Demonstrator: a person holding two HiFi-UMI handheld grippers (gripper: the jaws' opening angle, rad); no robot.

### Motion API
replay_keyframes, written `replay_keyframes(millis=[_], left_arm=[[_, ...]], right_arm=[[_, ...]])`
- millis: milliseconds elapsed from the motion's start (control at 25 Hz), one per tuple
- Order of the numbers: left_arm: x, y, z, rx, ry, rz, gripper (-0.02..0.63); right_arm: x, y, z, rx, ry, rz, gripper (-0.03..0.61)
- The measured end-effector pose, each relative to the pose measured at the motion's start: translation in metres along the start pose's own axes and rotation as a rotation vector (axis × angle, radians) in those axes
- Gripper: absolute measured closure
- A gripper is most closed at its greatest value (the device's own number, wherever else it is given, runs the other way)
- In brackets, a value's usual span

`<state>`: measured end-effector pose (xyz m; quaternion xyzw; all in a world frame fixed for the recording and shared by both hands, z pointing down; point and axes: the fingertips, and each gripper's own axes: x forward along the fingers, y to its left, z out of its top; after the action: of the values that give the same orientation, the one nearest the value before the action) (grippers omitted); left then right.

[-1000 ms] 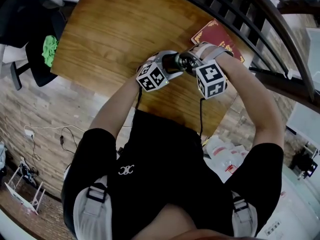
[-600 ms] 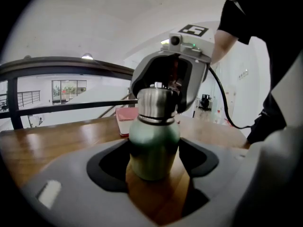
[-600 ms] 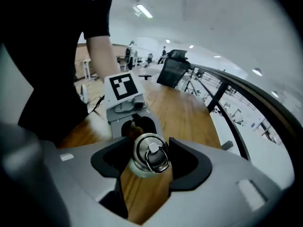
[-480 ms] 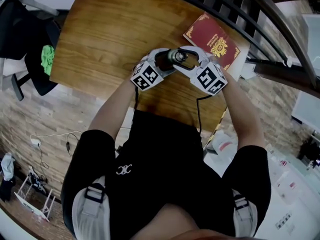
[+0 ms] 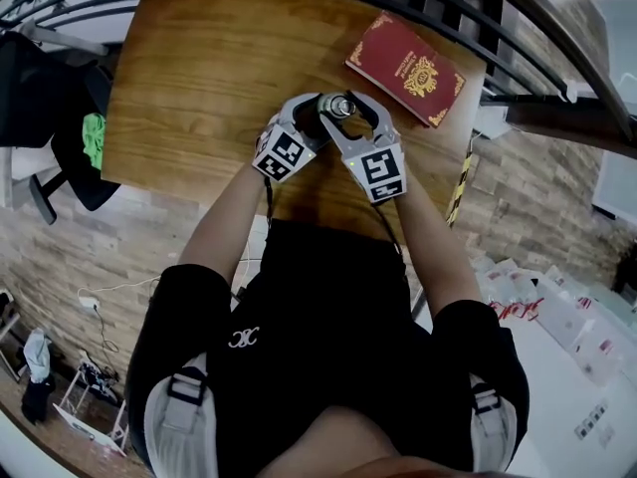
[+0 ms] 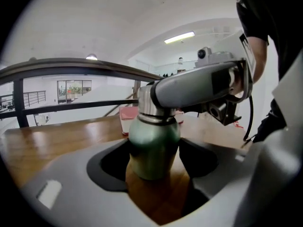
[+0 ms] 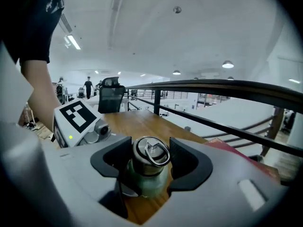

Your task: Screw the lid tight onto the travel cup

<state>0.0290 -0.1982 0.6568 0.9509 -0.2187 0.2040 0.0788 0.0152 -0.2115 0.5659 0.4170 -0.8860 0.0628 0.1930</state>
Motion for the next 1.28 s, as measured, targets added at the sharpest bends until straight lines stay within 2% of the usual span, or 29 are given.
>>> replay_keyframes(millis=[160,280,360,480,560,800,960,1120,1280], left_arm=[[0.002,0.0,-0.002,-0.007,0.008,0.001,0.236],[0.003,0.0,-0.005,-0.012,0.019,0.002,0.236],[0.005,-0.001,-0.006,-0.016,0.024,-0.002,0.236],[0.005,-0.002,-0.006,-0.023,0.027,-0.013,0.236],[0.004,-0.001,-0.004,-0.019,0.022,-0.017,0.236],[0.006,0.0,-0.002,0.001,0.018,-0.027,0.236],[0.008,-0.002,-0.002,-0.006,0.026,-0.039,0.236],[0.008,-0.002,-0.002,-0.006,0.026,-0.045,0.237],[0.007,-0.002,0.0,-0.003,0.013,-0.043,0.238]], right_arm=[[0.0,-0.003,-0.003,0.042,0.002,-0.041,0.327],[-0.001,0.001,-0.007,0.022,0.05,0.038,0.328],[-0.005,0.005,-0.01,-0.041,0.098,0.121,0.325],[-0.011,0.003,-0.013,-0.17,0.187,0.23,0.324],[-0.011,-0.001,-0.012,-0.291,0.263,0.302,0.324],[-0.01,0.0,-0.025,-0.795,0.555,0.568,0.314],[-0.006,0.002,-0.032,-1.048,0.672,0.707,0.316],[-0.008,0.009,-0.033,-1.126,0.724,0.828,0.347],[-0.008,0.011,-0.031,-1.135,0.734,0.845,0.348]])
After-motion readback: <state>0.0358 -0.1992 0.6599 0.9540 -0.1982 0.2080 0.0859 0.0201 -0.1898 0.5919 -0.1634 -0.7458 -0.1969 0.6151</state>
